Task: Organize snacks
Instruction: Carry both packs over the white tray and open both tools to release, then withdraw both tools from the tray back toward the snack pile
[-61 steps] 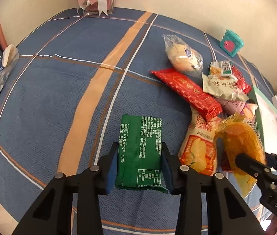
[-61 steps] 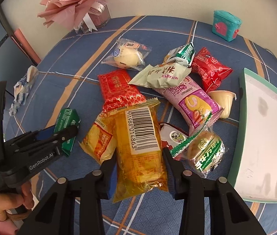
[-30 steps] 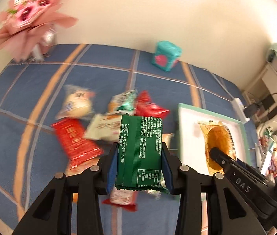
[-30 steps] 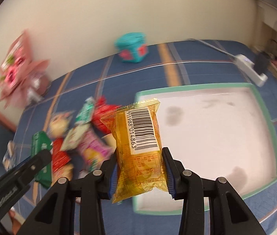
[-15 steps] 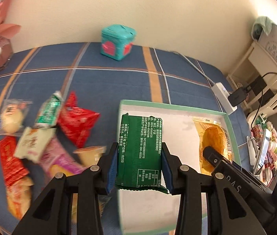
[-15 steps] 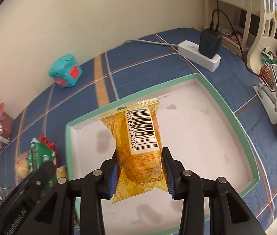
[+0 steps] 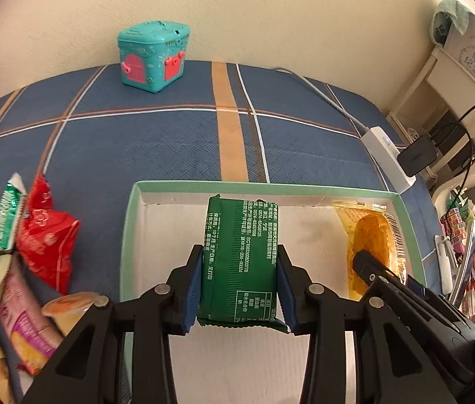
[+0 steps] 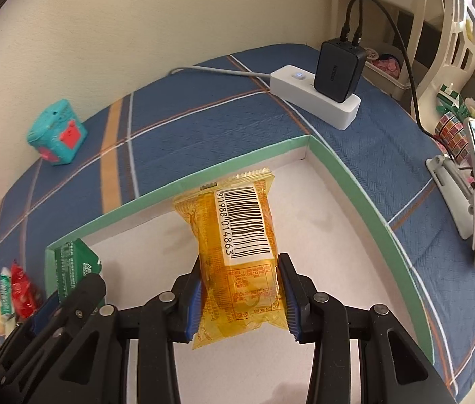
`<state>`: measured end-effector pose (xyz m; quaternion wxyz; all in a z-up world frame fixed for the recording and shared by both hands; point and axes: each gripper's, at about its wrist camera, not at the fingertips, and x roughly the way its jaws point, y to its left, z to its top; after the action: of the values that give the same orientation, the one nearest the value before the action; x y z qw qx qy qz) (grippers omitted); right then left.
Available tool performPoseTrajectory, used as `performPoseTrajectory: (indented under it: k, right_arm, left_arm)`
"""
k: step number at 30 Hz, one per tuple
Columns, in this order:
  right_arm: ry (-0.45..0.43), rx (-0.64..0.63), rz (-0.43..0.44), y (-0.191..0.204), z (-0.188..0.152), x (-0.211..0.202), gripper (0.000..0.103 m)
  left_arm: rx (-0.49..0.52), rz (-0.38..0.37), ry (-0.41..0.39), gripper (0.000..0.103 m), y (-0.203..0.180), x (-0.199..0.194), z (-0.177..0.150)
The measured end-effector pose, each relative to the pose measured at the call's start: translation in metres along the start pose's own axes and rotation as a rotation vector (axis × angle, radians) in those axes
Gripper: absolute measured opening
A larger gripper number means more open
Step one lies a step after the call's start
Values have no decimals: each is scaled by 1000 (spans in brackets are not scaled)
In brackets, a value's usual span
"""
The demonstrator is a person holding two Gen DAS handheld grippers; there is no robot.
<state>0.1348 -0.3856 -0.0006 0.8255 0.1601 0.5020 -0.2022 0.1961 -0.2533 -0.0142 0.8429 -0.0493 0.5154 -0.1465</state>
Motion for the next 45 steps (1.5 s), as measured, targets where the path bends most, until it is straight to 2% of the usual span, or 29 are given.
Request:
performPoseTrajectory:
  k: [6, 14, 16, 18, 19, 20, 26, 28, 31, 35, 36, 39, 42, 45]
  right_arm:
    - [5, -7, -25, -1, 4, 10, 43]
    - [9, -30, -42, 1, 4, 8, 44]
    - [15, -31, -42, 1, 4, 7, 44]
    - [25, -40, -35, 1, 4, 7, 50]
    - [34, -46, -30, 1, 4, 7, 61]
    - [33, -46, -29, 0, 4, 6, 67]
    - [40, -63, -48, -3, -4, 0, 83]
    - [41, -69, -42, -3, -7, -4, 88]
    - [40, -94, -46, 0, -13, -10, 103]
    - [34, -134, -51, 5, -21, -21, 103]
    - [31, -141, -52, 7, -24, -25, 103]
    - [28, -151, -43, 10, -30, -34, 103]
    - [33, -158, -2, 13, -36, -44, 103]
    - [49, -143, 55, 12, -43, -53, 103]
  left_arm:
    - [-10, -9, 4, 42, 2, 10, 1]
    - [-14, -20, 10, 43, 0, -5, 5]
    - [-17, -10, 13, 46, -1, -11, 6]
    - [-20, -12, 9, 51, 0, -17, 7]
    - [-22, -12, 7, 52, 1, -20, 7]
    - [-27, -6, 8, 53, 2, -23, 7]
    - [-75, 41, 12, 63, 18, -39, 2]
    - [-83, 63, 5, 70, 22, -45, -1]
    - [-88, 127, -14, 82, 30, -54, -9]
    - [-110, 182, -19, 84, 46, -62, -20]
    - [-119, 195, -22, 88, 51, -66, -23]
    - [-113, 234, -61, 91, 60, -80, -29]
    - [-80, 268, -104, 91, 62, -92, -34]
    - [-87, 273, -111, 91, 66, -100, -39]
